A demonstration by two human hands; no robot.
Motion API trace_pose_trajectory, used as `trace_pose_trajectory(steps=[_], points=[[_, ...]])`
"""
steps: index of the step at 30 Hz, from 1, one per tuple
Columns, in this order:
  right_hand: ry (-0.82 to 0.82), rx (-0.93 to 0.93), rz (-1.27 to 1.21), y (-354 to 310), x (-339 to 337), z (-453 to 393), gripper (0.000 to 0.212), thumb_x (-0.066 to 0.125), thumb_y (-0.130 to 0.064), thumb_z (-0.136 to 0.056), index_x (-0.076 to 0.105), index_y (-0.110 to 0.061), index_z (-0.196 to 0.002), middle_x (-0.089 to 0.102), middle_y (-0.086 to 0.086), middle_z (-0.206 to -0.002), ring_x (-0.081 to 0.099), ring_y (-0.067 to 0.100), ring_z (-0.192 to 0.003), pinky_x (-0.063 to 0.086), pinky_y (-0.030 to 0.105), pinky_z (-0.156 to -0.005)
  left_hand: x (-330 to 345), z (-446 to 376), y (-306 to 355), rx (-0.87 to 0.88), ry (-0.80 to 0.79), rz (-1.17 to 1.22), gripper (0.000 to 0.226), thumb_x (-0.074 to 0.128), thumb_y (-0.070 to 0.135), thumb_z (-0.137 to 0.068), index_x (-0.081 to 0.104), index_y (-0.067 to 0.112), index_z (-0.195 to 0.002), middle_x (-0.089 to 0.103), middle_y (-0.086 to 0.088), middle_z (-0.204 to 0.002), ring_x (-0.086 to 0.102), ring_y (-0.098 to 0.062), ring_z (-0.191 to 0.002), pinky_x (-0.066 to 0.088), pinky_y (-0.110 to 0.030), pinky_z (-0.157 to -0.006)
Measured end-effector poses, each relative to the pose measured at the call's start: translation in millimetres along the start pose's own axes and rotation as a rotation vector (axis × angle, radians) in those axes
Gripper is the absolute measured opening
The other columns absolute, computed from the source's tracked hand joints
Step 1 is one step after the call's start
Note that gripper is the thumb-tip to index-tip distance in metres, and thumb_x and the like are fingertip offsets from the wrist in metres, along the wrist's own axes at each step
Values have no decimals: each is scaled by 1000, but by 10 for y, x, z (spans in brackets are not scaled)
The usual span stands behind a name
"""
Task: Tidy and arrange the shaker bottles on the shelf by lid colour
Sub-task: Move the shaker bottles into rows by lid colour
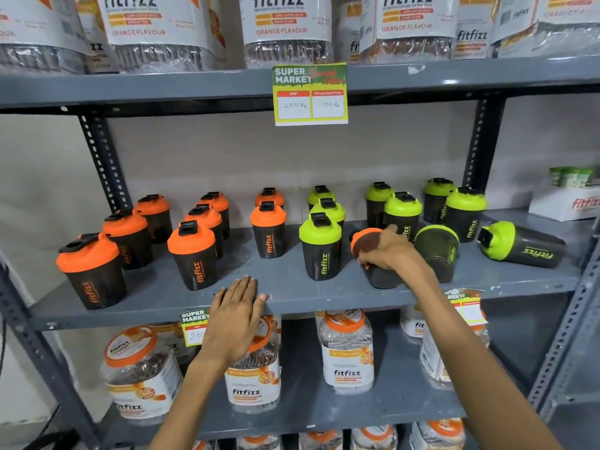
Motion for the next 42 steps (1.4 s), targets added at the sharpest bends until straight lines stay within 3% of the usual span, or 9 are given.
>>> trace_pose_trajectory(steps=[8,13,21,25,29,33,37,40,42], points=[[146,-148,-522,116,-175,888,96,78,-25,-76,18,-11,-149,63,12,-119,59,31,-110,42,31,-85,-11,-15,-34,12,-13,10,85,-3,64,-90,30,19,-154,29,-1,-162,21,-16,-151,3,-34,-120],[-12,-372,-862,-118,199,1257,96,82,-32,-51,39,-35,-137,66,-5,-120,66,13,-108,56,39,-92,-47,35,-123,21,-48,10,75,5,61,-97,29,19,-155,28,0,-163,19,-14,-151,4,-38,-123],[-90,-547,-905,-1088,991,967,92,83,-23,-54,39,-30,-135,61,-3,-126,61,13,-117,52,41,-100,-203,209,-394,-30,-24,-9,98,-15,70,-85,30,17,-155,30,-3,-162,22,-17,-151,8,-42,-124],[-36,-568,-830,-1406,1146,739,90,81,-8,-63,33,-16,-139,53,0,-125,55,15,-117,46,25,-96,-202,220,-400,-20,-39,-20,92,-11,69,-88,26,18,-156,26,-2,-163,18,-16,-151,4,-38,-124],[-39,-529,-795,-1442,1265,521,90,80,-2,-65,32,-13,-140,51,0,-122,53,16,-114,47,30,-98,-213,223,-372,-20,-26,-13,89,-12,66,-89,24,19,-156,24,-2,-164,17,-16,-152,0,-35,-122],[-62,-500,-770,-1382,1294,463,91,81,-5,-65,33,-13,-142,52,-3,-122,54,14,-113,46,25,-93,-181,229,-347,-9,-6,-9,90,-10,66,-90,30,17,-154,30,-5,-162,23,-20,-150,4,-38,-123],[-215,-457,-785,-1198,1335,644,113,86,-26,-63,16,-19,-152,46,7,-149,47,11,-130,40,39,-111,-160,237,-340,-12,3,-27,73,8,57,-98,33,16,-153,33,-6,-160,25,-21,-150,7,-41,-124],[-321,-427,-834,-839,1190,1011,84,75,-13,-84,25,-8,-152,27,13,-159,39,15,-138,36,31,-110,-191,312,-226,-12,50,-4,66,15,52,-101,41,15,-149,42,-7,-155,33,-22,-146,13,-42,-124],[-360,-378,-856,-458,1040,1172,65,73,-16,-86,42,-16,-143,51,15,-145,56,20,-127,45,30,-104,-181,391,-73,7,77,21,60,21,49,-103,44,16,-147,46,-6,-152,36,-23,-143,16,-41,-123]])
Point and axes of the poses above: each hand's wrist, its own z-axis away from the middle knuckle, its own x-axis out of the palm, y = z × x, the point moved 5 cm from there along -z, towards the middle knuckle
